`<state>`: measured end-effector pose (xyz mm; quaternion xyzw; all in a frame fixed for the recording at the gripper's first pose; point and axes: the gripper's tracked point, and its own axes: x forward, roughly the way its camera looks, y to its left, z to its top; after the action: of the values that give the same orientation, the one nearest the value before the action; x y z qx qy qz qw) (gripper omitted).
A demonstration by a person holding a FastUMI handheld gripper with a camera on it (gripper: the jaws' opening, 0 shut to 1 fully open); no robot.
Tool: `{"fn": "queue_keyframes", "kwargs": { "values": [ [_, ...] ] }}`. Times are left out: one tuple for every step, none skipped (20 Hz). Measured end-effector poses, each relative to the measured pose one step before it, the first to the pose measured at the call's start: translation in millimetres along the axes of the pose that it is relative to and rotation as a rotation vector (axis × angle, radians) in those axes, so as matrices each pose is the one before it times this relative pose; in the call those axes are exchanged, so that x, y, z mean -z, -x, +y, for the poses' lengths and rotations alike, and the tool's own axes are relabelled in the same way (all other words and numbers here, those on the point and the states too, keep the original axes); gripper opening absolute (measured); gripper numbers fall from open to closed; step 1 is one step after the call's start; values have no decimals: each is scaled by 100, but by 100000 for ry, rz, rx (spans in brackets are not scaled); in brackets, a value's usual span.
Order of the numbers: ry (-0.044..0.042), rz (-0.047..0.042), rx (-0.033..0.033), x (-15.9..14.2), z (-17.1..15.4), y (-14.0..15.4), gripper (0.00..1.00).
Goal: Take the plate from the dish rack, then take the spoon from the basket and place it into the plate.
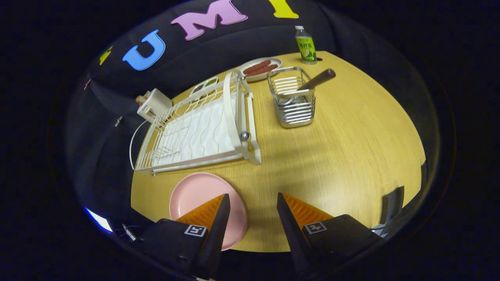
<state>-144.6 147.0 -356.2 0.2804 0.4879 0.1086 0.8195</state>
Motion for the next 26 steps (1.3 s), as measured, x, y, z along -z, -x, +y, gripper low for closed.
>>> {"fn": "queue_keyframes", "kwargs": {
  "values": [
    [1797, -7041, 1694, -1887, -514, 748, 78],
    [2556, -7124, 2382, -1833, -590, 588, 80],
    [2776, -6602, 2966, -1859, -823, 503, 86],
    [2509, -6205, 3419, -1775, -887, 253, 86],
    [2079, -4756, 3394, -1478, -902, 67, 91],
    [1081, -3915, 2426, -1081, -734, -61, 93],
    [119, -1872, 1970, -763, -651, -409, 94],
    [-1245, -453, 507, -395, -366, -648, 94],
    [-1129, 415, 980, -87, -463, -881, 93],
    [-755, 146, 1065, -203, -525, -924, 94],
    [-647, -206, 1443, -223, -493, -971, 94],
    [-433, 300, 315, -117, -208, -804, 94],
    [-45, 897, 3, 50, -231, -646, 94],
    [19, 932, -460, 26, -61, -712, 94],
    [-52, 741, -1095, 131, 228, -667, 94],
    [196, 427, -1216, -59, 222, -501, 92],
    [576, -746, -830, -279, 44, -265, 87],
    [978, -1715, -581, -424, 121, -343, 84],
    [1083, -1242, 169, -214, -13, -98, 77],
    [1145, -94, 225, 4, -16, -79, 75],
    [1048, 113, 371, 266, -18, -334, 75],
    [1430, 384, 923, 307, -77, -219, 67],
    [1330, 139, 620, 200, -127, -377, 59],
    [550, -380, -191, 50, 130, -312, 51],
    [271, 262, -283, 168, 94, -25, 44],
    [-145, 170, -472, 161, 279, -22, 42]
  ]
}}
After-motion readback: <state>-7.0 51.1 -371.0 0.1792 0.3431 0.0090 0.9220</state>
